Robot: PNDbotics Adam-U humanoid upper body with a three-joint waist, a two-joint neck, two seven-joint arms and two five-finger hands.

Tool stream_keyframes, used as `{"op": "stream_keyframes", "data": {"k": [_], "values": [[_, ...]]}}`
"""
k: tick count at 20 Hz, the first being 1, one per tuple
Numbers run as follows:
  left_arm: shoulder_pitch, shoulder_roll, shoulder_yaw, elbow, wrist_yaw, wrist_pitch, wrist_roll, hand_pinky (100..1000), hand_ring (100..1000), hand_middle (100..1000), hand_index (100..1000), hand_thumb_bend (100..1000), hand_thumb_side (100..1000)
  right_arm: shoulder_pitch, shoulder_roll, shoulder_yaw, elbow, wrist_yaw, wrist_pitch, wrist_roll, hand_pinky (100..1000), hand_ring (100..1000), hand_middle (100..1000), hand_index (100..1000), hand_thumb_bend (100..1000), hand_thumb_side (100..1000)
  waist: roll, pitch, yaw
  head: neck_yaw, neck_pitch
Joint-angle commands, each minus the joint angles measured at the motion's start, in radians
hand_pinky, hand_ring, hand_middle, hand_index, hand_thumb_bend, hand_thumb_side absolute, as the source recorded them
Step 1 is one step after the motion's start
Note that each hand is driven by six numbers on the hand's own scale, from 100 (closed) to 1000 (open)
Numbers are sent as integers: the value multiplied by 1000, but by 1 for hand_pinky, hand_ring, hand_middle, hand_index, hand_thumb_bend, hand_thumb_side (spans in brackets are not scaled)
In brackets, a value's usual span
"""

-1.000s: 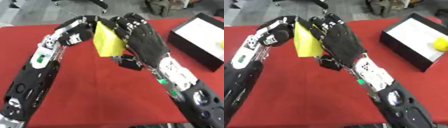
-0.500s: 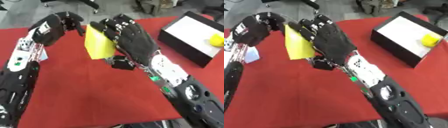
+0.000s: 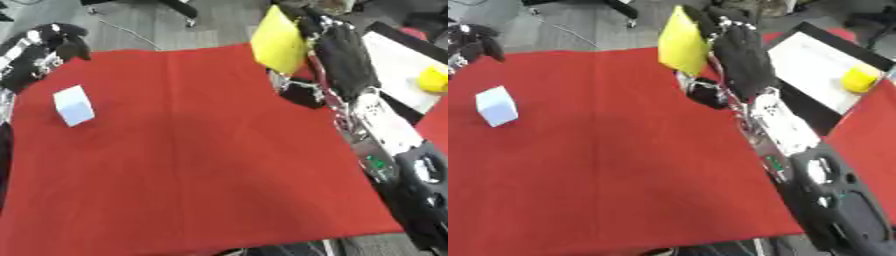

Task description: Pick up the objects with one hand, pass them to the other hand, and then place them into the box on the other side of the table.

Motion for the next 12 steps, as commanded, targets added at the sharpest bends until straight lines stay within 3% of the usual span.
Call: {"op": "stream_keyframes", "data": {"k": [1, 3, 5, 6, 7, 8, 10, 12], "values": [[-33, 82, 6, 107, -250, -177, 121, 737, 655, 638, 840, 467, 542, -33, -68, -89, 126, -88, 83, -57, 524, 421, 465, 485, 100, 309, 0, -18, 0, 9, -2], [-40, 87, 2, 155, -384, -204, 234, 736, 660, 647, 843, 487, 535, -59, -93, -127, 228, -143, 109, -86, 521, 422, 469, 552, 100, 315, 0, -17, 1, 2, -2], [-46, 86, -4, 190, -494, -215, 321, 735, 668, 660, 849, 509, 532, -91, -111, -157, 338, -176, 129, -96, 543, 455, 505, 715, 100, 369, 1, -17, 3, -9, -2], [-49, 85, -7, 205, -539, -217, 355, 735, 671, 665, 851, 519, 534, -107, -118, -170, 392, -180, 141, -93, 577, 502, 559, 796, 205, 468, 2, -17, 5, -15, -3], [-52, 84, -10, 220, -582, -217, 386, 735, 672, 667, 852, 522, 534, -124, -126, -182, 446, -176, 156, -85, 593, 526, 582, 826, 241, 487, 2, -16, 6, -21, -4], [-55, 83, -12, 234, -622, -216, 414, 736, 678, 676, 856, 537, 534, -142, -133, -192, 499, -165, 169, -70, 710, 669, 711, 955, 417, 609, 3, -16, 7, -29, -5], [-61, 82, -17, 264, -700, -211, 471, 736, 683, 682, 861, 545, 536, -174, -150, -195, 593, -110, 176, 5, 869, 835, 837, 1000, 568, 716, 2, -15, 9, -44, -9], [-64, 83, -20, 288, -763, -203, 520, 736, 686, 688, 863, 555, 535, -192, -171, -190, 640, -26, 160, 125, 994, 965, 928, 1000, 635, 750, 2, -16, 8, -50, -11]]}}
